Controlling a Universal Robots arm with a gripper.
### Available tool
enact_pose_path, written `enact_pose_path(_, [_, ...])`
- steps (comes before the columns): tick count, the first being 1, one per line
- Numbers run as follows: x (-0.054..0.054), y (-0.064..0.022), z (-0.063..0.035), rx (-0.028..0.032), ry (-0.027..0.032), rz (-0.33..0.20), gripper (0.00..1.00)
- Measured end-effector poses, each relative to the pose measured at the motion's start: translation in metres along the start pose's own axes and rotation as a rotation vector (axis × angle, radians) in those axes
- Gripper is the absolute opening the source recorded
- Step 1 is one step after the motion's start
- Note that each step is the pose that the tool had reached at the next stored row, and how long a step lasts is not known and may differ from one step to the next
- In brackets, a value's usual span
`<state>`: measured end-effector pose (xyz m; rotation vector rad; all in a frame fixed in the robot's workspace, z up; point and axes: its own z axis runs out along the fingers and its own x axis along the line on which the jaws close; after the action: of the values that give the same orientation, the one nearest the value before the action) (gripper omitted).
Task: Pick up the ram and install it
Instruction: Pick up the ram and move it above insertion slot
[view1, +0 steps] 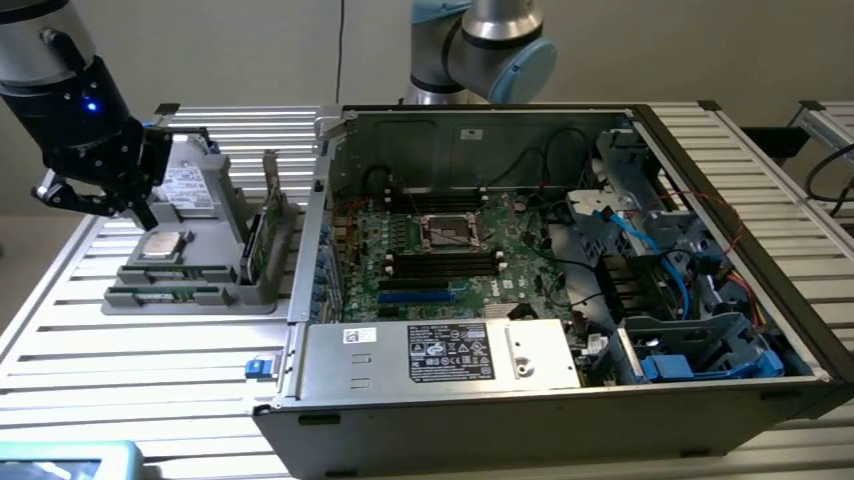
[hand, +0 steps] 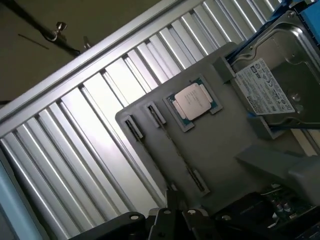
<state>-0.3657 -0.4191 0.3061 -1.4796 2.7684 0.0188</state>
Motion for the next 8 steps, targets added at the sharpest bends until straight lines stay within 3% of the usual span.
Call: enact_pose_path(8, [0.0, 0.0, 0.0003, 0.0008, 0.0001, -0.145, 0.11])
